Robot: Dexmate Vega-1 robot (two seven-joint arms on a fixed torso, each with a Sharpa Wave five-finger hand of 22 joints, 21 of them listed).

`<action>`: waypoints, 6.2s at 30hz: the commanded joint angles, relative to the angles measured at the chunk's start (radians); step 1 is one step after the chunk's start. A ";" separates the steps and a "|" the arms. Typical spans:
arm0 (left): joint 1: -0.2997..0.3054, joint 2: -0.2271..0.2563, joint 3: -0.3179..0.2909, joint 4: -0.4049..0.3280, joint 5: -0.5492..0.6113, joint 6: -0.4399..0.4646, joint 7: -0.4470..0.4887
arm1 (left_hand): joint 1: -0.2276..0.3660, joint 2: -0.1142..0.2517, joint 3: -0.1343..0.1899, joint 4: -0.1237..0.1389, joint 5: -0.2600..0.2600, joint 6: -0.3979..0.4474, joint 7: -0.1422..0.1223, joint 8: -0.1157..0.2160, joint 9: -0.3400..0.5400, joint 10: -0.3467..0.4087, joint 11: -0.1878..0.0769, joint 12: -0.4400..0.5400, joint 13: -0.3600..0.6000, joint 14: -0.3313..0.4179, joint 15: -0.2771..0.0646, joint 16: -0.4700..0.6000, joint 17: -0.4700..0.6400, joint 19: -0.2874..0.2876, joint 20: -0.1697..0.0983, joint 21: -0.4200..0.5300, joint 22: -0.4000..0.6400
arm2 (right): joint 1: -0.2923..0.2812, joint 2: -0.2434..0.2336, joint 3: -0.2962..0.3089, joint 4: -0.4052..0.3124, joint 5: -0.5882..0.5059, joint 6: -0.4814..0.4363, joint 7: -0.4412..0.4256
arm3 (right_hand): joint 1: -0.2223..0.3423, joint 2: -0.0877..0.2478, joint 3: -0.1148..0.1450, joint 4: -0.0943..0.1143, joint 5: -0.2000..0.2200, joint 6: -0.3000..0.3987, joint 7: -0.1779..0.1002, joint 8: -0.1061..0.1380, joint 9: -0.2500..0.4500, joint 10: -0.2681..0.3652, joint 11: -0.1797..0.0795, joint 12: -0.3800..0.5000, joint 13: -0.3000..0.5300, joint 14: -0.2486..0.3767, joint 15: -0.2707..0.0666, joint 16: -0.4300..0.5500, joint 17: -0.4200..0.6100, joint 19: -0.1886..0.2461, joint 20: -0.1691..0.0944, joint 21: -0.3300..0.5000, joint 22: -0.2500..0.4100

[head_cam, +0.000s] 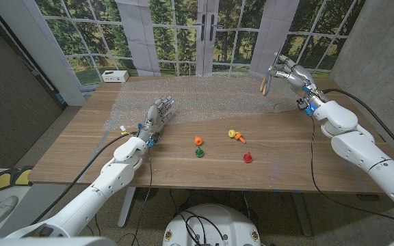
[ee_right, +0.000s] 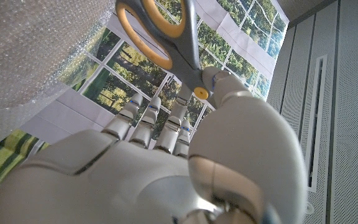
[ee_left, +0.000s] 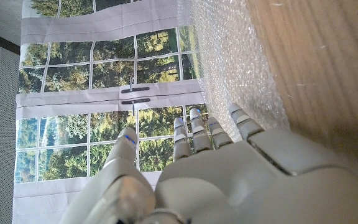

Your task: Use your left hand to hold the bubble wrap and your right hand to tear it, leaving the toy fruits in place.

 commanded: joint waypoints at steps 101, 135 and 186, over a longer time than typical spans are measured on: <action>0.010 0.012 0.016 -0.060 0.069 -0.094 -0.018 | 0.046 0.017 0.020 -0.023 0.009 0.138 -0.060 0.024 0.006 -0.128 0.010 -0.037 0.002 -0.101 0.004 -0.006 0.001 -0.047 -0.006 -0.005 0.001 | 0.109 0.155 -0.153 0.008 -0.002 -0.008 0.070 | 0.019 0.003 0.010 0.001 0.037 0.038 -0.009 0.001 0.002 0.030 -0.021 0.133 0.076 0.007 -0.160 -0.001 0.004 -0.025 0.110 -0.002 0.004; -0.002 0.084 0.046 -0.162 0.265 -0.059 0.089 | 0.412 -0.090 0.048 -0.042 0.052 0.137 -0.089 0.024 0.026 -0.245 -0.007 -0.035 0.007 -0.183 0.024 -0.004 0.003 -0.067 0.020 -0.004 -0.003 | 0.141 0.165 -0.181 0.037 0.026 -0.060 0.122 | 0.016 0.004 0.010 0.003 0.045 0.037 -0.011 0.001 0.003 0.027 -0.023 0.142 0.071 0.012 -0.158 0.002 0.001 -0.026 0.110 0.001 0.004; -0.035 0.063 0.087 -0.176 0.298 -0.072 0.056 | 0.641 -0.088 0.004 -0.010 0.071 0.242 -0.044 0.085 0.073 -0.204 -0.017 0.001 0.010 -0.155 0.011 0.005 0.002 -0.038 0.009 0.000 -0.001 | 0.157 0.191 -0.207 0.061 0.005 -0.055 0.126 | 0.013 0.005 0.006 0.003 0.051 0.033 -0.012 0.001 0.003 0.022 -0.026 0.152 0.061 0.010 -0.157 0.004 -0.002 -0.026 0.111 0.002 0.004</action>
